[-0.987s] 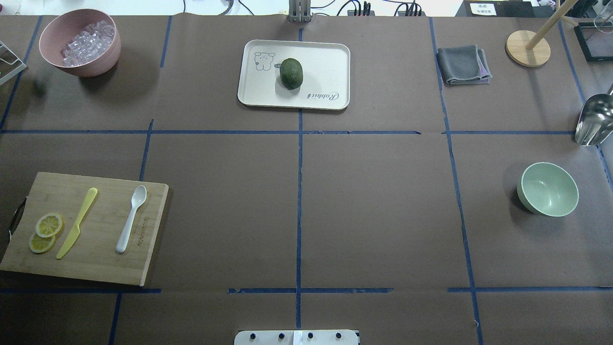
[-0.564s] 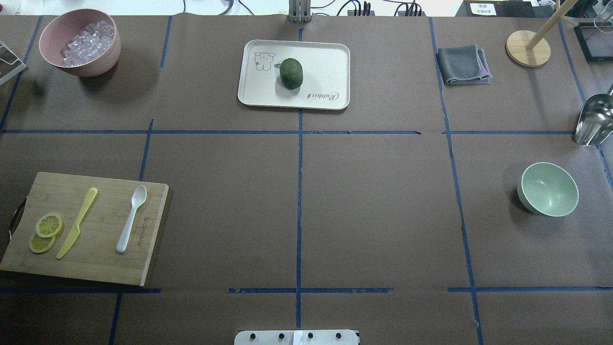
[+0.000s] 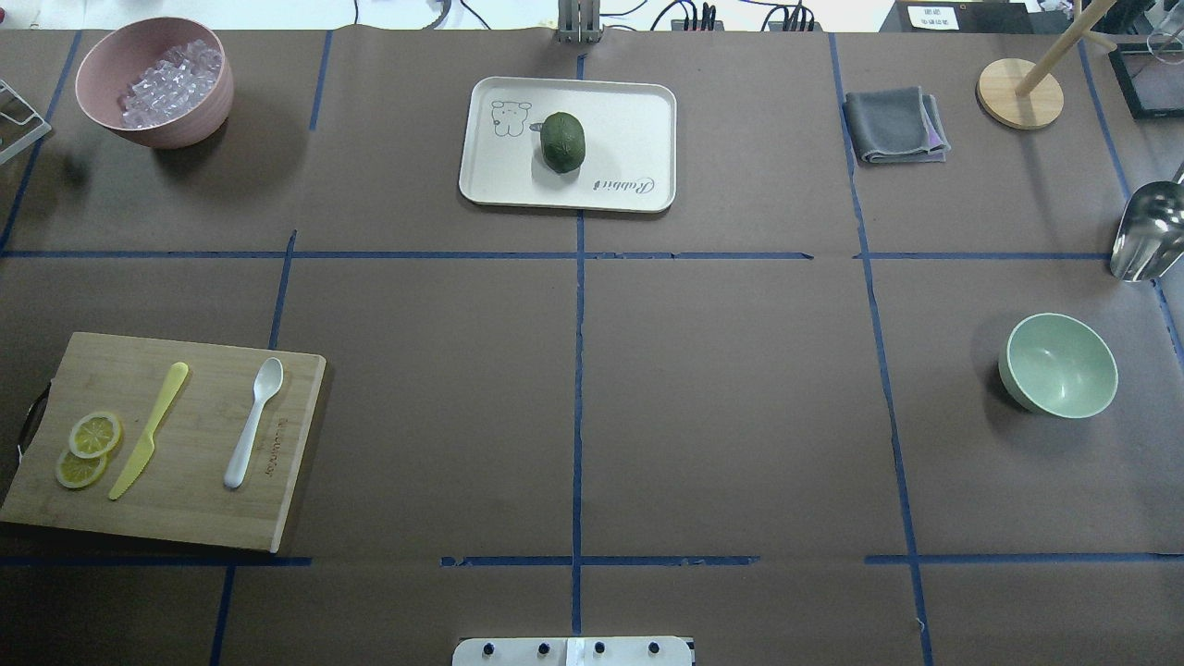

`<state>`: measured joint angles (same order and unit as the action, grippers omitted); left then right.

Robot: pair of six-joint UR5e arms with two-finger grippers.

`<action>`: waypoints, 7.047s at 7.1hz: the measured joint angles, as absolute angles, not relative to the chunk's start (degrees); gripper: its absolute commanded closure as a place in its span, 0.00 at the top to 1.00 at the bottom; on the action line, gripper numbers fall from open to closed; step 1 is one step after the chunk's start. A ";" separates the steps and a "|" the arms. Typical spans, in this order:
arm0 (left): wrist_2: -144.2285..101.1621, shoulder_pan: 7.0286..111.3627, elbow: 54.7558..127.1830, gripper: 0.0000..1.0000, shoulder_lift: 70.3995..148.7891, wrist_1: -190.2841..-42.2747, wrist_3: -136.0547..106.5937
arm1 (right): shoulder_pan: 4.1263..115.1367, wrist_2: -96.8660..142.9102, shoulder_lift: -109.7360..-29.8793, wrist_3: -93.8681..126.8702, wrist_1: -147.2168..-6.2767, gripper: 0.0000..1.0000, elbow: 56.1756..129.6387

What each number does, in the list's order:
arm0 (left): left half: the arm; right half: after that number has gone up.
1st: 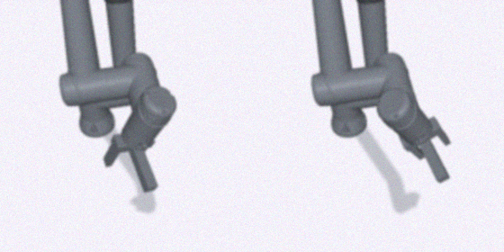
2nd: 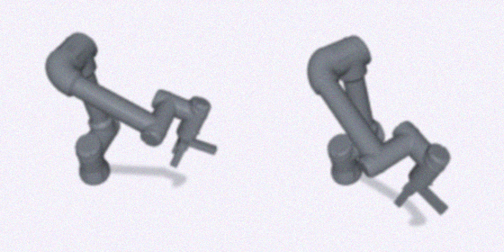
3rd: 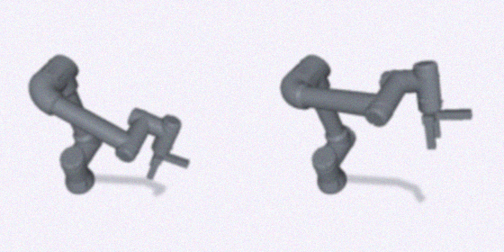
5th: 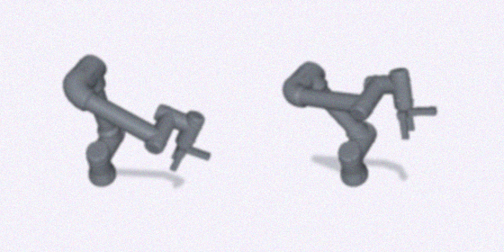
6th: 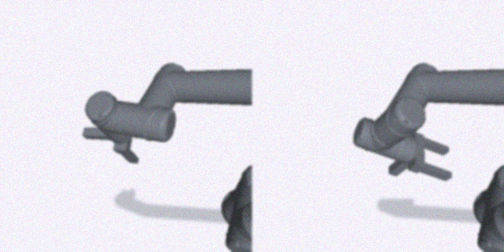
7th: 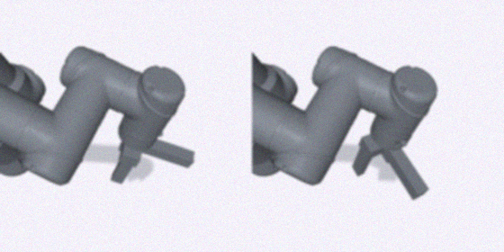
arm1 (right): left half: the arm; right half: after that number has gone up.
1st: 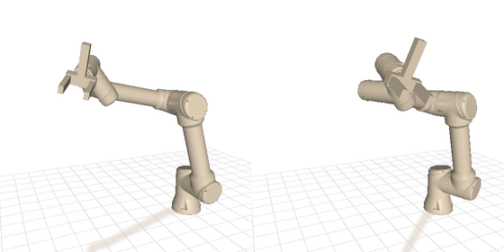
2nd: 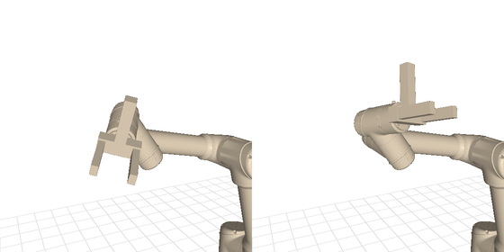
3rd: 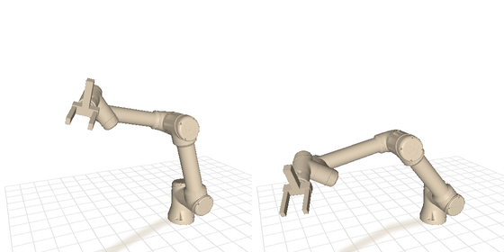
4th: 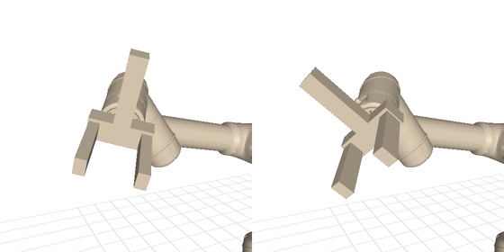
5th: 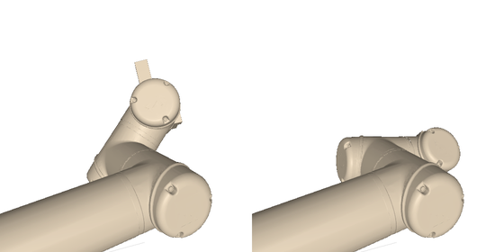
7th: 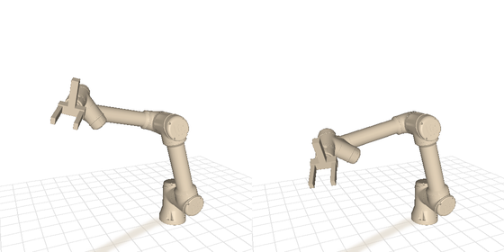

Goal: Place spoon in bowl

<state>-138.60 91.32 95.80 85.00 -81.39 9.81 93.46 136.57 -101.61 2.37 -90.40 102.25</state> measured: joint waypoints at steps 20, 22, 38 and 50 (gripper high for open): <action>-138.52 92.02 96.15 1.00 85.66 -81.45 9.84 | 60.97 129.23 -98.69 47.67 -53.68 0.62 92.78; -138.52 92.02 96.29 1.00 85.74 -81.45 9.79 | 60.71 129.06 -98.94 47.67 -51.75 0.21 92.31; -138.61 92.41 99.60 1.00 84.97 -81.30 8.89 | 34.88 111.95 -62.56 82.89 -86.99 0.00 111.47; -138.69 92.37 99.22 1.00 84.99 -81.39 8.88 | 26.88 102.74 -53.92 91.54 -76.62 1.00 94.37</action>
<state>-138.69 92.37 99.22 84.99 -81.39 8.88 26.88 102.74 -53.92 91.54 -76.62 94.37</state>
